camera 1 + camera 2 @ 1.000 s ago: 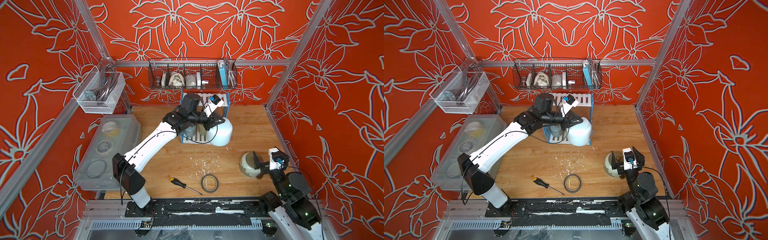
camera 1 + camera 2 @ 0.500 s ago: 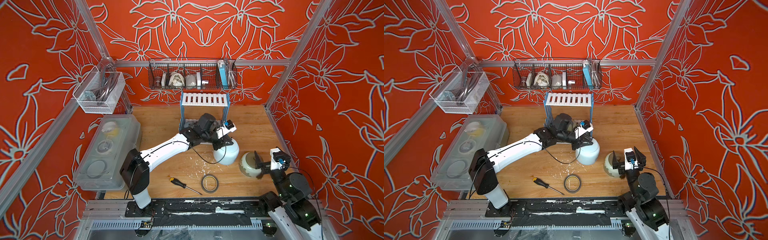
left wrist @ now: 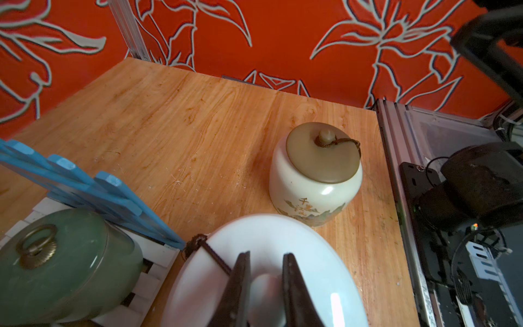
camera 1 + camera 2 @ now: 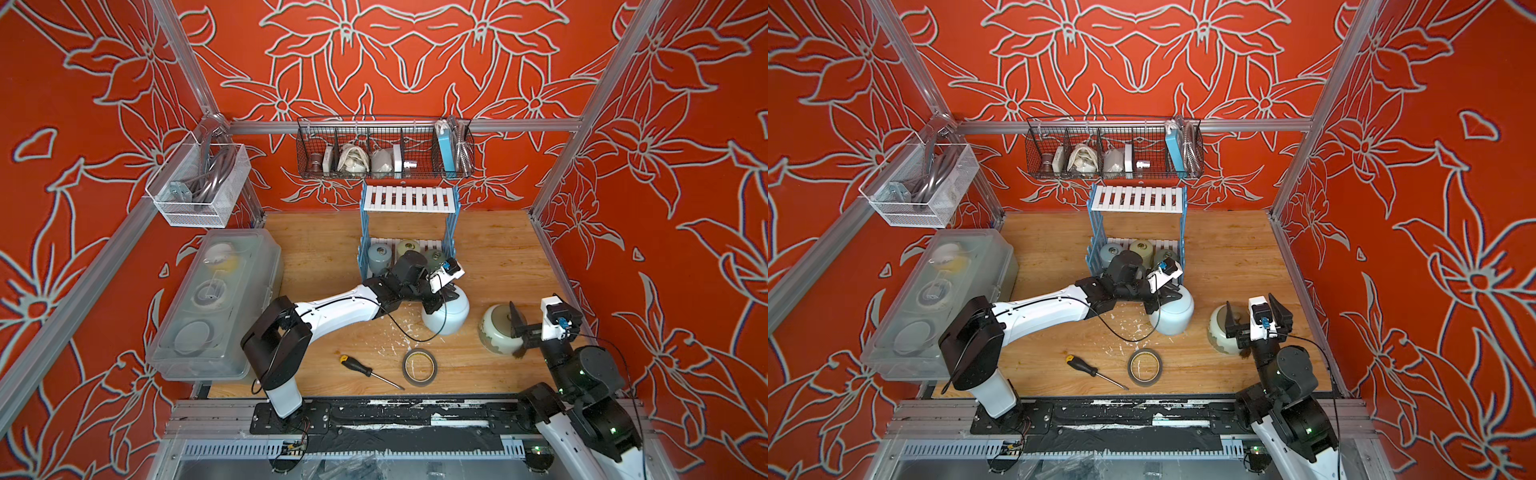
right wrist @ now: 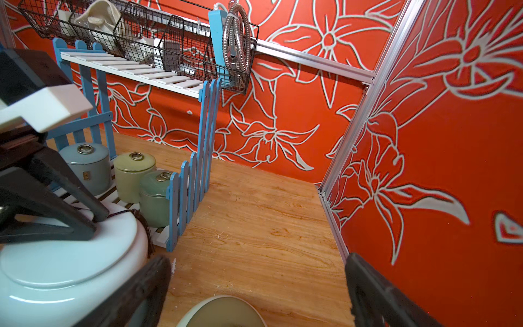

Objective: Remove the tea canisters from the shelf
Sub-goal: Place the tea canister at the center of the board.

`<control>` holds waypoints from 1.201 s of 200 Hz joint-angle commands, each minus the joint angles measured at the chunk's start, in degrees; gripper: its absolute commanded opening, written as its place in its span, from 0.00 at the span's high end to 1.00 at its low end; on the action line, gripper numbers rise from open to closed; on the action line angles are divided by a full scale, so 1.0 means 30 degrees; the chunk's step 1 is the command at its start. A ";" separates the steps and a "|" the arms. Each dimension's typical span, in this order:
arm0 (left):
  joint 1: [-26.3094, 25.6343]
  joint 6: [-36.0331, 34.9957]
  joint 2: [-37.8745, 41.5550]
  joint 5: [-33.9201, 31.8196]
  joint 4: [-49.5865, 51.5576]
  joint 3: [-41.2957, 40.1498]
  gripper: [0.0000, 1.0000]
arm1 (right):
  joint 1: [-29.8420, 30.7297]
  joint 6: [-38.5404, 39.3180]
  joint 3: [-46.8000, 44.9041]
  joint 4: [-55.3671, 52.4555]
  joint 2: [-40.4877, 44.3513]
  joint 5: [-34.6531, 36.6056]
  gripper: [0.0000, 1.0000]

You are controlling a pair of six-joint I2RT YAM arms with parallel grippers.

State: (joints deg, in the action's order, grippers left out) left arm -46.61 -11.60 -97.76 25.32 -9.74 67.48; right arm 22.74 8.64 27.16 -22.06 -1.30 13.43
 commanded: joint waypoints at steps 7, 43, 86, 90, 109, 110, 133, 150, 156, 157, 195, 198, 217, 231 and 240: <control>-0.0352 0.0439 -0.0074 -0.0117 -0.4281 0.0458 1.00 | -0.0169 -0.0061 -0.0091 0.0337 0.0283 0.0108 0.01; -0.0633 0.0456 -0.0677 0.0003 -0.5248 -0.0183 1.00 | -0.0169 -0.0048 -0.0026 0.0261 0.0287 0.0091 0.01; -0.1154 0.0968 -0.0839 -0.0614 -0.6030 -0.1133 1.00 | -0.0198 -0.0062 0.0008 0.0194 0.0285 0.0117 0.01; -0.1254 0.0901 -0.0868 -0.0812 -0.6161 -0.1280 1.00 | -0.0198 -0.0039 0.0028 0.0207 0.0302 0.0130 0.01; -0.1672 0.0555 -0.0772 -0.1468 -0.6475 -0.1868 1.00 | -0.0227 -0.0053 -0.0050 0.0317 0.0287 0.0097 0.01; -0.1681 0.0555 -0.0763 -0.1439 -0.6522 -0.1883 1.00 | -0.0227 -0.0046 -0.0054 0.0320 0.0287 0.0095 0.01; -0.1745 0.0807 -0.0947 -0.1083 -0.7124 -0.2475 1.00 | -0.0248 -0.0027 0.0048 0.0195 0.0287 0.0115 0.01; -0.2086 0.0818 -0.1022 -0.1818 -0.7201 -0.2514 1.00 | -0.0253 -0.0040 -0.0029 0.0280 0.0287 0.0079 0.01; -0.2178 0.0840 -0.0991 -0.1895 -0.7210 -0.2528 1.00 | -0.0271 -0.0046 -0.0044 0.0278 0.0287 0.0064 0.01; -0.2197 0.0858 -0.0990 -0.1901 -0.7212 -0.2521 1.00 | -0.0264 -0.0043 -0.0036 0.0286 0.0287 0.0049 0.01; -0.2577 0.0952 -0.1172 -0.2438 -0.7124 -0.2791 1.00 | -0.0319 -0.0058 0.0017 0.0206 0.0287 0.0065 0.01; -0.2628 0.0937 -0.1148 -0.2545 -0.7100 -0.2831 1.00 | -0.0316 -0.0046 0.0017 0.0250 0.0287 0.0064 0.01; -0.2682 0.1107 -0.0946 -0.2167 -0.7079 -0.3219 1.00 | -0.0341 -0.0018 0.0055 0.0181 0.0283 0.0060 0.01; -0.2757 0.1097 -0.0964 -0.2071 -0.7170 -0.3499 0.99 | -0.0344 -0.0017 0.0102 0.0119 0.0304 0.0093 0.01; -0.2900 0.1024 -0.0924 -0.2552 -0.7040 -0.3542 0.98 | -0.0344 -0.0044 0.0063 0.0206 0.0287 0.0071 0.01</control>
State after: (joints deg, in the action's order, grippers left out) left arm -54.24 -9.17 -101.86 17.96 -27.00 57.25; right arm 22.11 8.64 27.16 -22.06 -1.23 13.43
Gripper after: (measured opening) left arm 0.159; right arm 0.993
